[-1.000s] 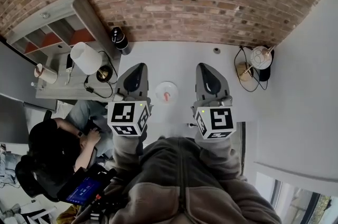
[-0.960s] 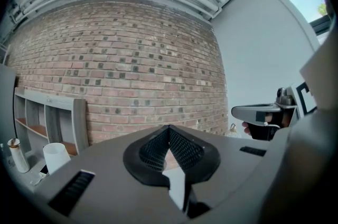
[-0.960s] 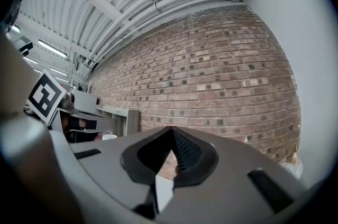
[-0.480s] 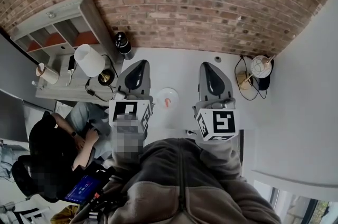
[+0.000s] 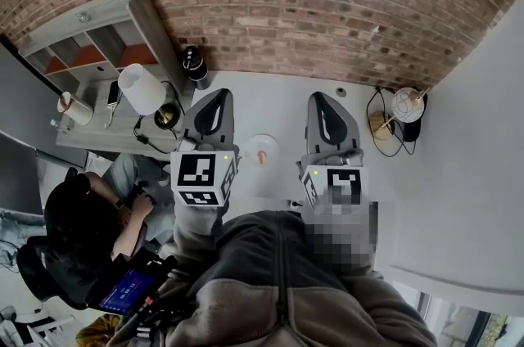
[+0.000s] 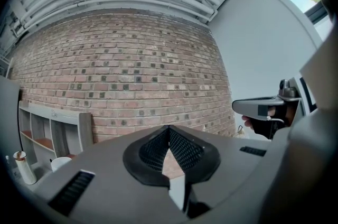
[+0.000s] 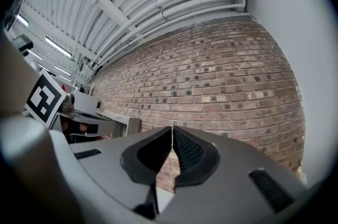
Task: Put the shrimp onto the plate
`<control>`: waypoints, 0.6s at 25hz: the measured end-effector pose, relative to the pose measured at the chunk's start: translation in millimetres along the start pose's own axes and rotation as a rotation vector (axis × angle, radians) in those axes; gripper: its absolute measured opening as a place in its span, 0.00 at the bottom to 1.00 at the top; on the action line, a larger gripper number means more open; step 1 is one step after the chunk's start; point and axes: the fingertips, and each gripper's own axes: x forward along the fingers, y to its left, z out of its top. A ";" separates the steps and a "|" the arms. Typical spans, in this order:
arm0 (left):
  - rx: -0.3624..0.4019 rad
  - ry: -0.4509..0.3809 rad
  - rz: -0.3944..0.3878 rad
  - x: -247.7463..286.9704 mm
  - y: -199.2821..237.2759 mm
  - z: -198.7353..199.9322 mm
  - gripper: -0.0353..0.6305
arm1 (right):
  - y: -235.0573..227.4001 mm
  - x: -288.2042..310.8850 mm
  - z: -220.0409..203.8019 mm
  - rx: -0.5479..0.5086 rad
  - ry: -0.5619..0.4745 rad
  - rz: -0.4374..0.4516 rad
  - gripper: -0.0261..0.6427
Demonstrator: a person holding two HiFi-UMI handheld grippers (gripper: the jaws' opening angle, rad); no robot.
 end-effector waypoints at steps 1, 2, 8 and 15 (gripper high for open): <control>0.000 0.002 0.002 0.0 0.5 -1.0 0.06 | 0.5 0.0 -0.6 0.001 0.002 0.001 0.04; 0.001 0.004 0.003 -0.1 0.8 -2.0 0.06 | 0.9 -0.3 -1.3 0.003 0.004 0.001 0.04; 0.003 0.013 -0.002 0.2 -1.3 -5.4 0.06 | 0.5 -3.3 -4.2 0.003 0.010 -0.003 0.04; 0.005 0.021 -0.013 1.1 -6.7 -7.3 0.06 | -1.0 -6.8 -3.7 -0.008 0.008 -0.008 0.04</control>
